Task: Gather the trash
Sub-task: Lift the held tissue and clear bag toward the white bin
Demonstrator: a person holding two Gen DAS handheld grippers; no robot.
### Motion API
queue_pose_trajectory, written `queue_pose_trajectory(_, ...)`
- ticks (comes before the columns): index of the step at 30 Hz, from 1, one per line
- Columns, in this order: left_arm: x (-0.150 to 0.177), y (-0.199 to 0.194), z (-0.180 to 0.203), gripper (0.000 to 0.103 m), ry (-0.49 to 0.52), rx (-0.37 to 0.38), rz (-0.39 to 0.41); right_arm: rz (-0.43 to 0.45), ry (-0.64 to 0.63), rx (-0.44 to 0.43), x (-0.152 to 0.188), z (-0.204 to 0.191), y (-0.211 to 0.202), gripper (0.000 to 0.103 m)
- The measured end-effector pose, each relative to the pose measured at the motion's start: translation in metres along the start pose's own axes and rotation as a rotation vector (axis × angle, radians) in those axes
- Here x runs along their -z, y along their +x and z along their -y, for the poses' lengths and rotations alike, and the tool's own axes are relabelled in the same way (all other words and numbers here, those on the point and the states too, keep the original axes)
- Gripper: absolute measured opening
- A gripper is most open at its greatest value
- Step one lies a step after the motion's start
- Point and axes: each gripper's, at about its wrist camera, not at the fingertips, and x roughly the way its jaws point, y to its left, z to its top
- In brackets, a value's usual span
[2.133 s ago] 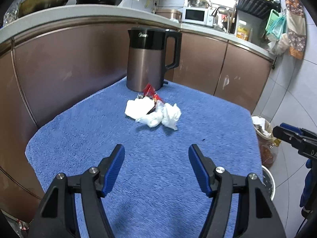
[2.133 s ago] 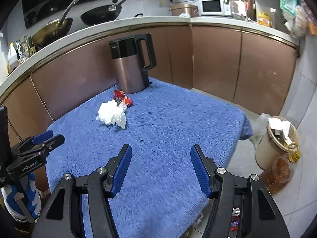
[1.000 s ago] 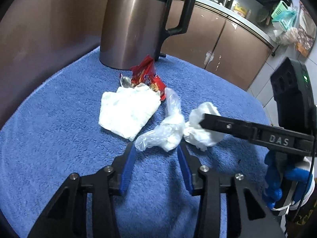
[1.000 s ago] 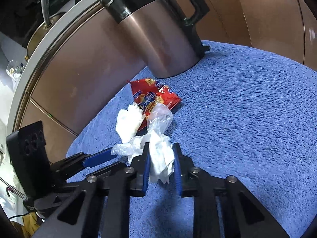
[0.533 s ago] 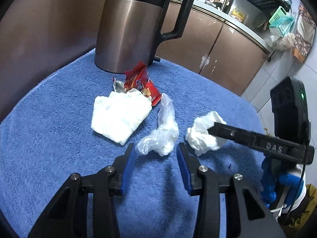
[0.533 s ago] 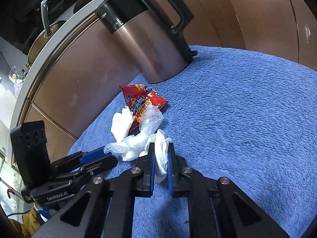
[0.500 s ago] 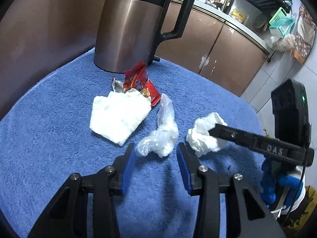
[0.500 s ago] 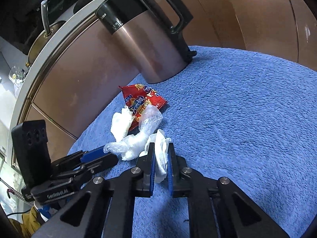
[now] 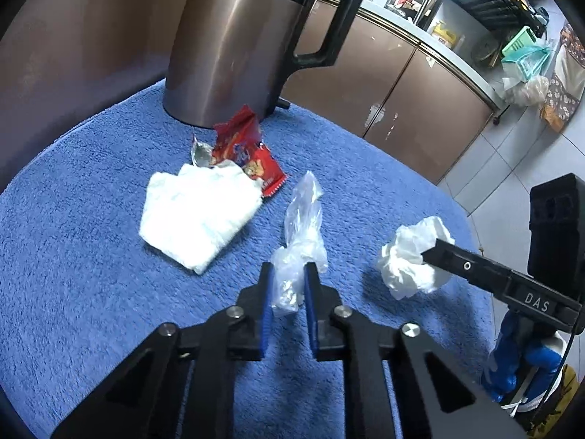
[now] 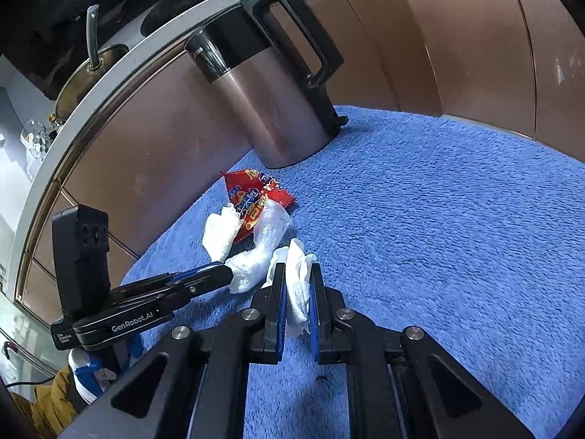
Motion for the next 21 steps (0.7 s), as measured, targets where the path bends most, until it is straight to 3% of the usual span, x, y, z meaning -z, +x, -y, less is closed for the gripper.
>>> queue_pose_trajectory(11, 0.009, -0.056, 0.023, 0.011, -0.004, 0.014, 0.081, 0.077, -0.013, 0.017, 0.011, -0.015, -0.065, 0.009)
queue_pose_trajectory(21, 0.025, -0.145, 0.062, 0.011, 0.038, 0.023, 0.188, 0.231, -0.062, 0.044, 0.036, -0.043, -0.183, 0.009)
